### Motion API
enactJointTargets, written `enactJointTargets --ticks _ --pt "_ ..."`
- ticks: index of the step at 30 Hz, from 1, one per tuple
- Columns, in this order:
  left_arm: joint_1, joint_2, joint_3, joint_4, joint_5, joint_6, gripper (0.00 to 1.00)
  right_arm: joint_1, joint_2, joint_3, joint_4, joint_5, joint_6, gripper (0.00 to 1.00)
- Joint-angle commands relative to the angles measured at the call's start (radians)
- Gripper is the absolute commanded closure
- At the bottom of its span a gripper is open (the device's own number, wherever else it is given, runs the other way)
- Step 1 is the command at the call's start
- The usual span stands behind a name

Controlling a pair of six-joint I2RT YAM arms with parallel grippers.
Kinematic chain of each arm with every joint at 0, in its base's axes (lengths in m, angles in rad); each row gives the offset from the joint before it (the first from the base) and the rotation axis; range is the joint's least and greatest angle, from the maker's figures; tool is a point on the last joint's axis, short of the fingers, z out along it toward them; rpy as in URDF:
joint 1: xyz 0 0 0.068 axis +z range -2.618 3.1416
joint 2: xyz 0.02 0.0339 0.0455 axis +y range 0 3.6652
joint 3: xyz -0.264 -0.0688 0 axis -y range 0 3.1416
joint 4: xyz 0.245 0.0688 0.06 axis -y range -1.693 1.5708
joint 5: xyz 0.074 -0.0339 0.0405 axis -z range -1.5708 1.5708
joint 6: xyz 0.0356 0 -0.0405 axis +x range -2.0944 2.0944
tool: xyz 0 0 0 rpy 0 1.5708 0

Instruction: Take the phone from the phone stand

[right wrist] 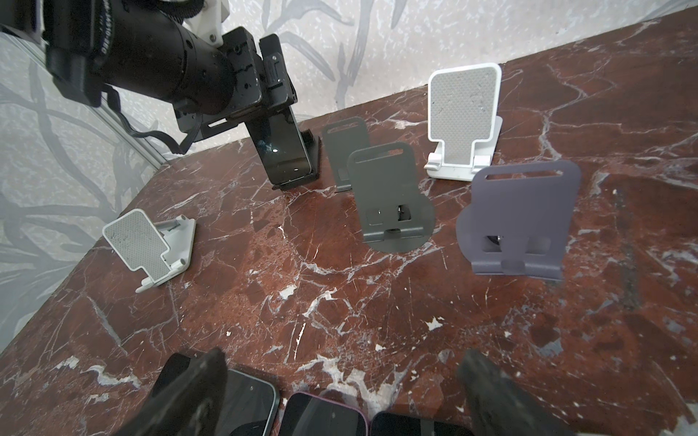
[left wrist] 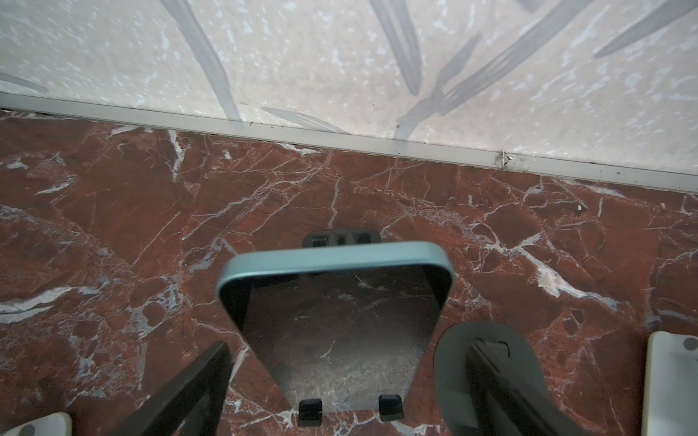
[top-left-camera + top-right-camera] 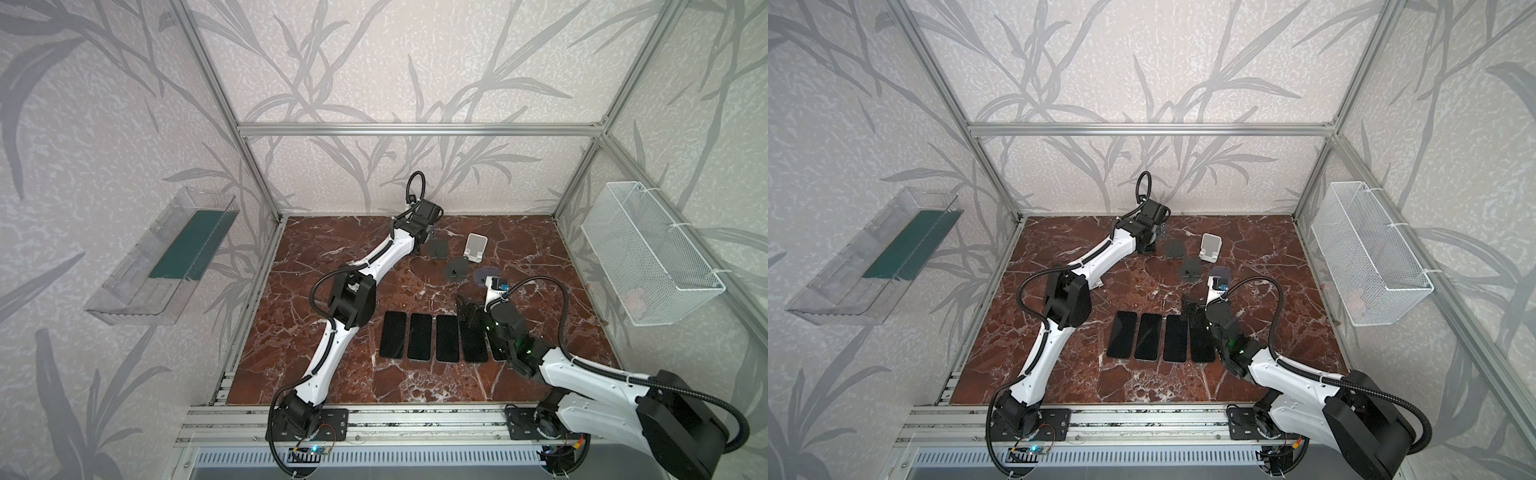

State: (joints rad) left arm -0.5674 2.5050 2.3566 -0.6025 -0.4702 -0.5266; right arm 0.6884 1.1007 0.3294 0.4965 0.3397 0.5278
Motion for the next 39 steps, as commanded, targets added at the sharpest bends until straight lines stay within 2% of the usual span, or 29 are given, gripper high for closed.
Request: enactJointTargets --ticks 1,21,39 --pt "0.004 0.033 0.045 0.0 -0.022 0.004 0.04 0.001 -0.01 -0.007 0.01 0.007 0.005 0.04" --pt "0.028 0.093 0.083 0.016 -0.001 0.026 0.1 -0.001 0.0 -0.005 0.011 0.003 0.014 0.03" --pt "0.028 0.091 0.084 0.052 -0.033 0.131 0.29 -0.003 0.004 -0.006 0.011 -0.001 0.018 0.03"
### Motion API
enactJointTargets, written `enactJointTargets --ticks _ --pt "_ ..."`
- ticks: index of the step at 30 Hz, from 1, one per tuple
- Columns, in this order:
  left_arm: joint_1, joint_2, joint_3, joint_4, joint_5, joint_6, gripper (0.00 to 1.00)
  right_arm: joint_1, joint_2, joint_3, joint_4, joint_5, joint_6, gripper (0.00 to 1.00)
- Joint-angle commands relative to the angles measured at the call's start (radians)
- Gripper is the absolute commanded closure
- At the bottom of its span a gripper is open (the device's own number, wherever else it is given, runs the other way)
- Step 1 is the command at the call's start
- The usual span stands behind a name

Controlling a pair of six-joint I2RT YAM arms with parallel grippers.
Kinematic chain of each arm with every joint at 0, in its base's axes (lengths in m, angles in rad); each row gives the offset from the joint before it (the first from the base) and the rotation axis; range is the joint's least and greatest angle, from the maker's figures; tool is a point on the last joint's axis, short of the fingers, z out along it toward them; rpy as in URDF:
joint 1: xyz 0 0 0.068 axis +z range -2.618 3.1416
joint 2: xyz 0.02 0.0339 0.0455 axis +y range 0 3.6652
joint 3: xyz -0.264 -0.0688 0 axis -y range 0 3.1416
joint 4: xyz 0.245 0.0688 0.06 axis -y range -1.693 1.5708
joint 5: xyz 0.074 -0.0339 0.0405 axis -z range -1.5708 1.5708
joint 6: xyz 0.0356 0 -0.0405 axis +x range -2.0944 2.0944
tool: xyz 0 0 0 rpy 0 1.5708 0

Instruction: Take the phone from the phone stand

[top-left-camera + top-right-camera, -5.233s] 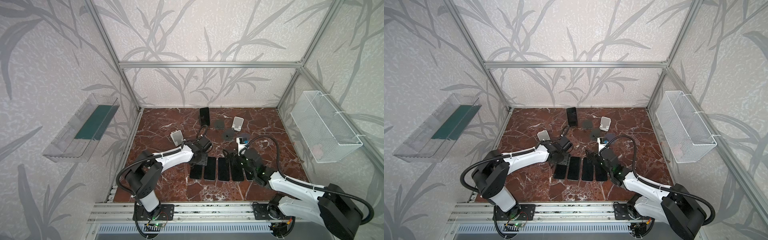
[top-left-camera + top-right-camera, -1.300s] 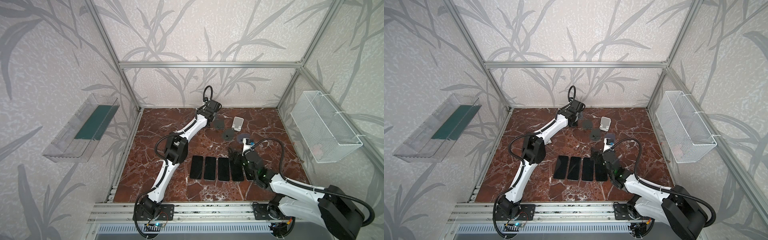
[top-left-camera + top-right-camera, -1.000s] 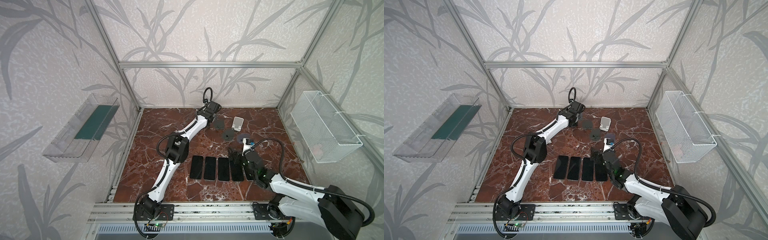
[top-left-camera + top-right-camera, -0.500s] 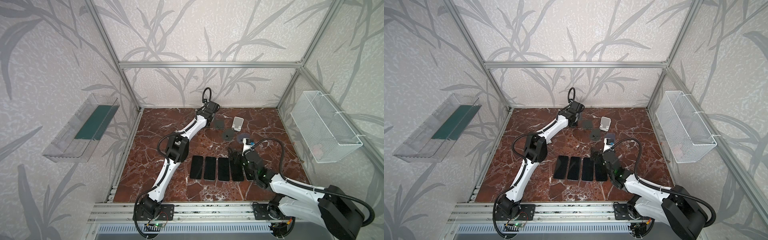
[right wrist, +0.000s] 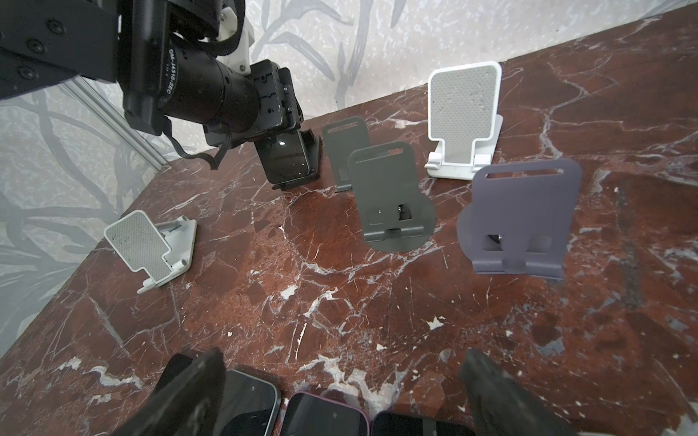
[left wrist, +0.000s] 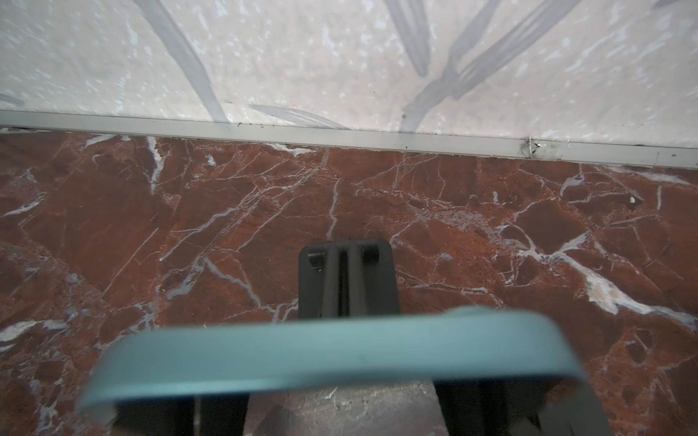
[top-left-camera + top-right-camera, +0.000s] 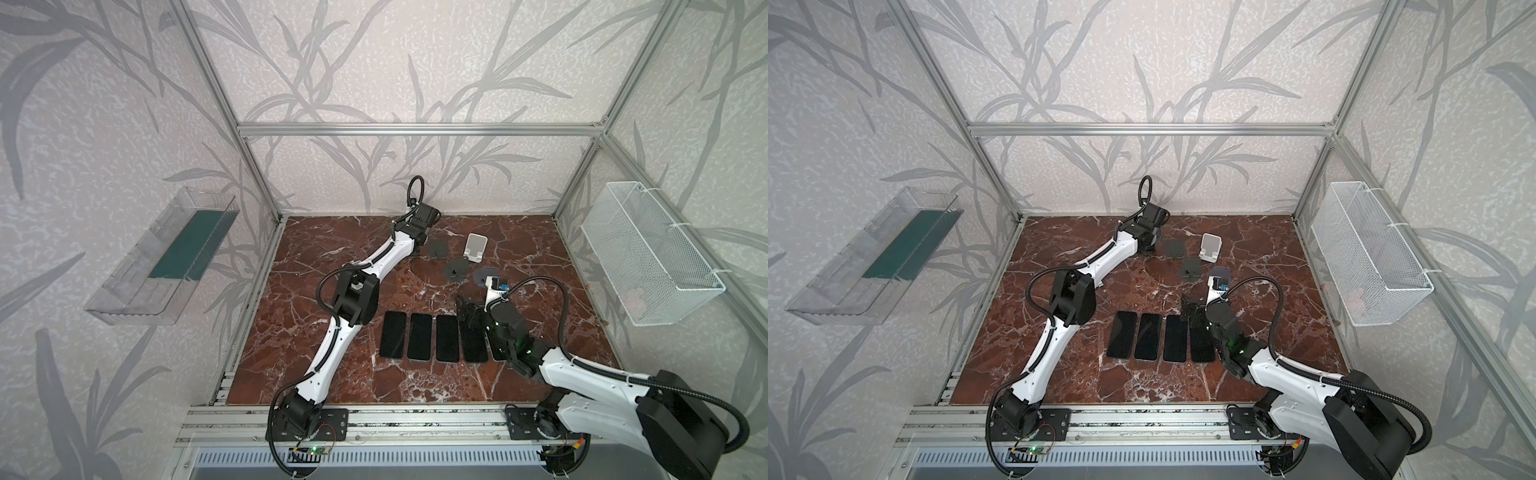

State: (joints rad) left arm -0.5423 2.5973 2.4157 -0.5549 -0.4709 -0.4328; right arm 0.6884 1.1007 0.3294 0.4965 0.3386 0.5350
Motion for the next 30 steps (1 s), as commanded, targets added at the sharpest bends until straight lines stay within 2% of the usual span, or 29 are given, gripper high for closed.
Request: enactJointTargets --ticks 1,8,15,30 --pt "0.001 -0.006 0.021 0.007 -0.032 0.043 0.3 -0.002 0.003 -0.005 0.011 0.001 0.013 0.03" --pt "-0.007 -0.074 -0.073 0.073 -0.032 0.078 0.35 -0.004 0.008 -0.005 0.013 0.004 0.014 0.03" --pt "-0.011 -0.182 -0.206 0.175 0.022 0.092 0.41 -0.004 0.025 -0.003 0.02 0.0 0.011 0.03" --pt "-0.024 -0.351 -0.355 0.26 0.077 0.134 0.44 -0.003 0.011 -0.006 0.016 0.002 0.005 0.03"
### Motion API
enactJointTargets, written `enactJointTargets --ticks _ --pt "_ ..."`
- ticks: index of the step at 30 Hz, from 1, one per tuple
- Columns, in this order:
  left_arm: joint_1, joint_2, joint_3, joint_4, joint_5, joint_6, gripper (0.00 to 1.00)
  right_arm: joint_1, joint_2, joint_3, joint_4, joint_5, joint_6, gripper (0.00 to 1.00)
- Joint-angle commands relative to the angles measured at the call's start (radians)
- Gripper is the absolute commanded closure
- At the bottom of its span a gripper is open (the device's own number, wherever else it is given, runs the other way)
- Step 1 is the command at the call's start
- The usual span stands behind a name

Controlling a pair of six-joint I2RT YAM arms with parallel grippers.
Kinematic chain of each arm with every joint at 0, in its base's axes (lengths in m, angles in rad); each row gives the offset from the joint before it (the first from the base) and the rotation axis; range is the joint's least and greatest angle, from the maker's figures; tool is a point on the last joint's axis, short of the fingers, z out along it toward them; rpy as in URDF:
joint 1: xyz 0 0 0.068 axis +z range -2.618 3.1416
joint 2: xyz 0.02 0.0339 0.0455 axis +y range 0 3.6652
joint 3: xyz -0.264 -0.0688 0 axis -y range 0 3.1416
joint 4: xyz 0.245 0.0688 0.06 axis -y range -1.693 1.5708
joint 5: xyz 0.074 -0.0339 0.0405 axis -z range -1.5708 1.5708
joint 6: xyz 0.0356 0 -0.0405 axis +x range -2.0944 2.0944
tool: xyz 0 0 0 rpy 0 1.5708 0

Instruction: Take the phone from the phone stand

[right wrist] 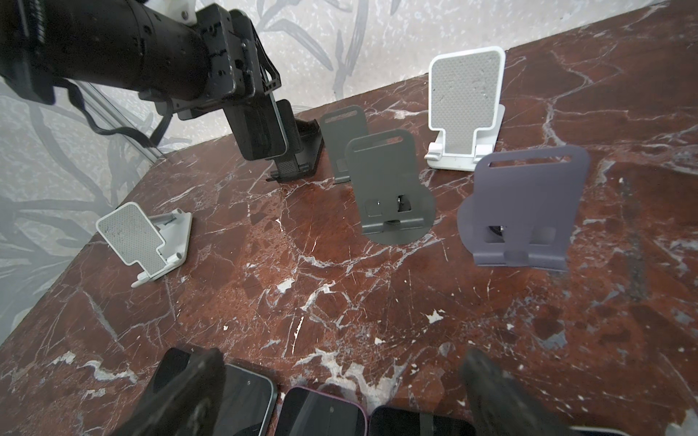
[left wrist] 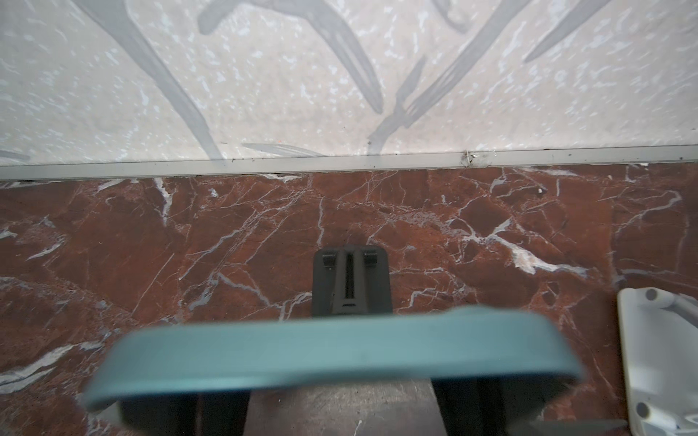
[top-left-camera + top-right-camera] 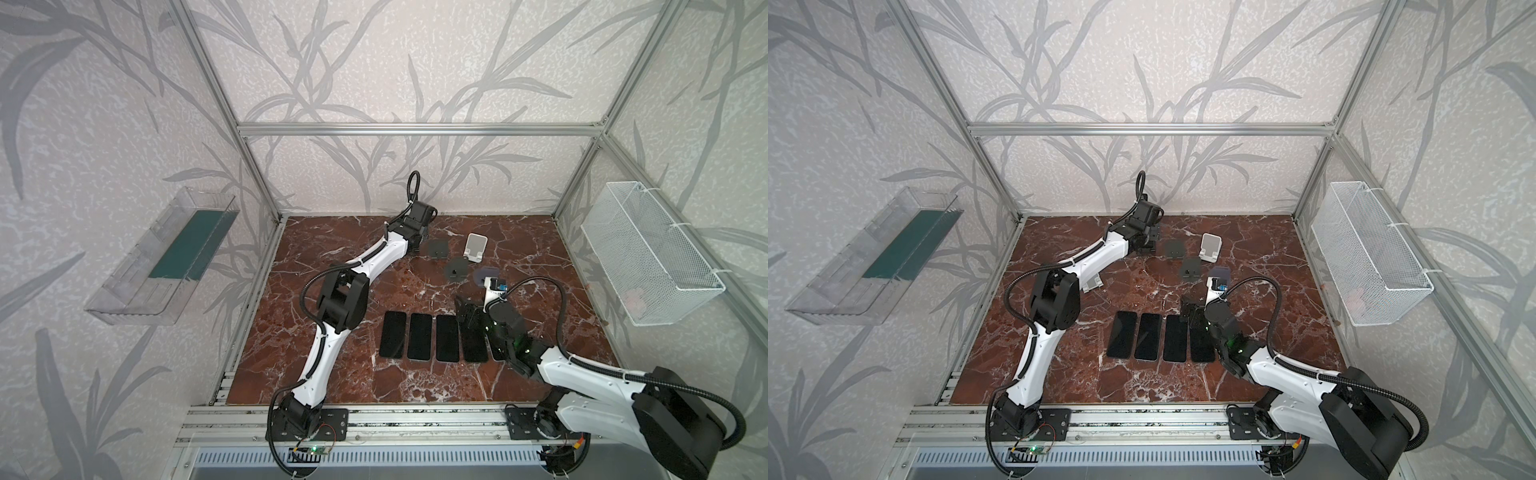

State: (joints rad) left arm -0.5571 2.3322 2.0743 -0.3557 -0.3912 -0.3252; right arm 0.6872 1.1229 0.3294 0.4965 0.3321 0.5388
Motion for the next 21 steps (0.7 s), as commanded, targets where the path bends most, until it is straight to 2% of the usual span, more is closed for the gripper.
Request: enactJointTargets --ticks 1,10,21 --pt "-0.009 -0.097 -0.025 0.064 -0.003 0.029 0.44 -0.002 -0.012 -0.006 0.015 0.008 0.0 0.03" --pt "-0.011 -0.26 -0.204 0.106 0.018 0.042 0.45 -0.003 -0.021 -0.006 0.013 0.009 -0.003 0.03" --pt "-0.009 -0.604 -0.599 0.102 0.054 0.121 0.47 -0.003 -0.024 -0.006 0.013 -0.005 0.004 0.03"
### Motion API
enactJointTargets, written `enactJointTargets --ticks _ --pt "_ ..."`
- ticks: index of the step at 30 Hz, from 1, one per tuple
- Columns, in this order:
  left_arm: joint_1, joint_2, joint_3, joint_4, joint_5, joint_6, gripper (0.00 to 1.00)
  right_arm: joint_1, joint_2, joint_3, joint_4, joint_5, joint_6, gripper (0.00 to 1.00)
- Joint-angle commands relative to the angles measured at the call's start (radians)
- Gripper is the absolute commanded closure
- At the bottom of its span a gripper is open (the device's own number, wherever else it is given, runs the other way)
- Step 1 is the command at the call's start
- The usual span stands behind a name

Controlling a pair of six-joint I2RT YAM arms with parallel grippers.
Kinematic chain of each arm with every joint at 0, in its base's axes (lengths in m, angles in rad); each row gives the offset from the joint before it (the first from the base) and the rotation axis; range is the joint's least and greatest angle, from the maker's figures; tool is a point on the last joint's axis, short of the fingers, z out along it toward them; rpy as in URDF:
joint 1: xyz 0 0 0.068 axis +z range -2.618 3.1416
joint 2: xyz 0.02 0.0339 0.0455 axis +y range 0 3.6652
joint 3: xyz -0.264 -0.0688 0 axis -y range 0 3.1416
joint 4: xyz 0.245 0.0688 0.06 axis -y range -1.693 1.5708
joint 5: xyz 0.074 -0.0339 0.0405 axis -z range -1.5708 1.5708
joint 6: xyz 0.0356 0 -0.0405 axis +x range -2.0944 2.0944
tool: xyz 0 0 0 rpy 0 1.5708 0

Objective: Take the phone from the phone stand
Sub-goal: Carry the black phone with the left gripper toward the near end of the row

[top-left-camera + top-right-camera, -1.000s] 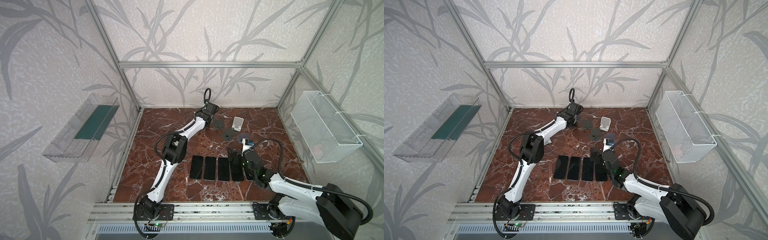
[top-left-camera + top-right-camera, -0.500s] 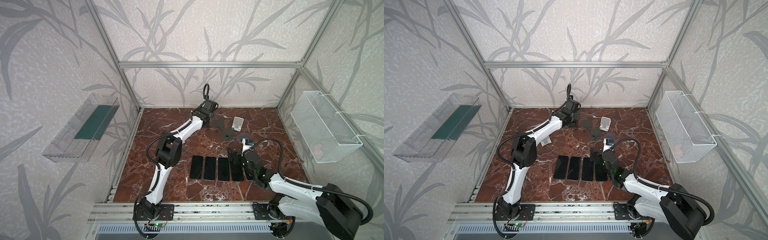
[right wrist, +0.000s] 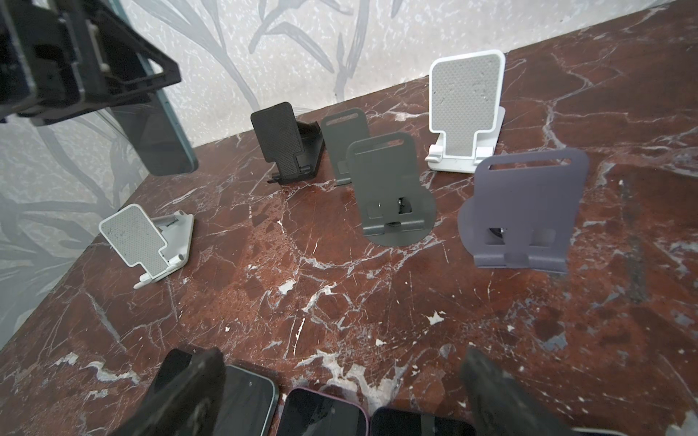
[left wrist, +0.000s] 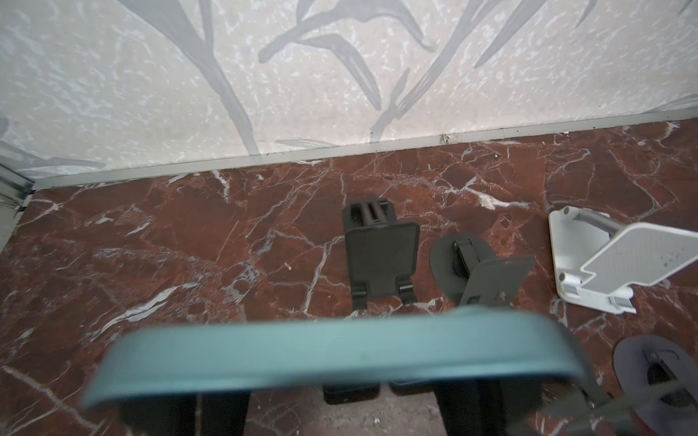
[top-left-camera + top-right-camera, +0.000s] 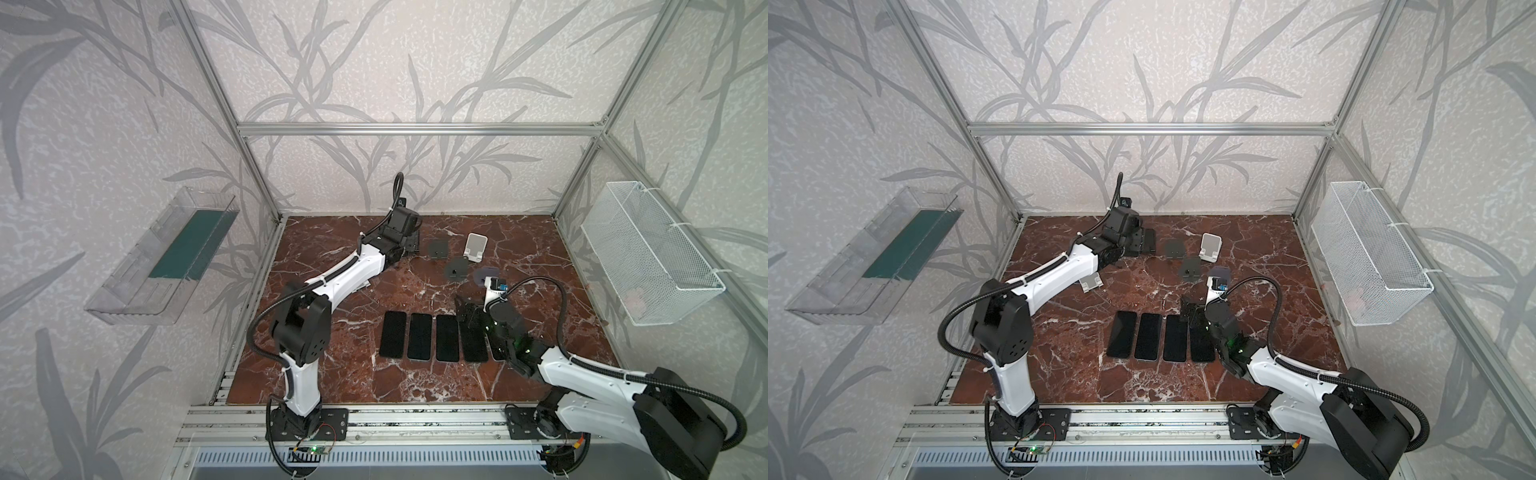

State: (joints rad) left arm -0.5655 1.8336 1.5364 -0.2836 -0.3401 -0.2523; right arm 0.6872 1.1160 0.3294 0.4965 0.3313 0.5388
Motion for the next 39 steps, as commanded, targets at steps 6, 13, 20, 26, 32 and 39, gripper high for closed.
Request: enactJointTargets --ticks 6,13,20,26,32,39 --pt "0.001 -0.319 -0.327 0.006 -0.012 0.052 0.48 -0.003 -0.03 -0.01 0.013 -0.006 0.01 0.03" --pt "0.009 -0.488 -0.515 -0.119 -0.068 0.049 0.48 0.012 0.085 0.065 0.075 -0.299 -0.073 0.03" --pt "0.013 -0.532 -0.607 -0.229 -0.017 -0.072 0.5 0.035 0.114 0.056 0.102 -0.247 -0.059 0.05" --pt "0.013 -0.498 -0.67 -0.259 0.036 -0.139 0.51 0.035 0.109 0.057 0.079 -0.206 -0.063 0.05" --pt "0.013 -0.443 -0.636 -0.327 0.112 -0.073 0.52 0.035 0.11 0.062 0.061 -0.192 -0.062 0.04" --pt "0.018 -0.372 -0.631 -0.344 0.193 -0.054 0.52 0.035 0.105 0.062 0.054 -0.184 -0.06 0.04"
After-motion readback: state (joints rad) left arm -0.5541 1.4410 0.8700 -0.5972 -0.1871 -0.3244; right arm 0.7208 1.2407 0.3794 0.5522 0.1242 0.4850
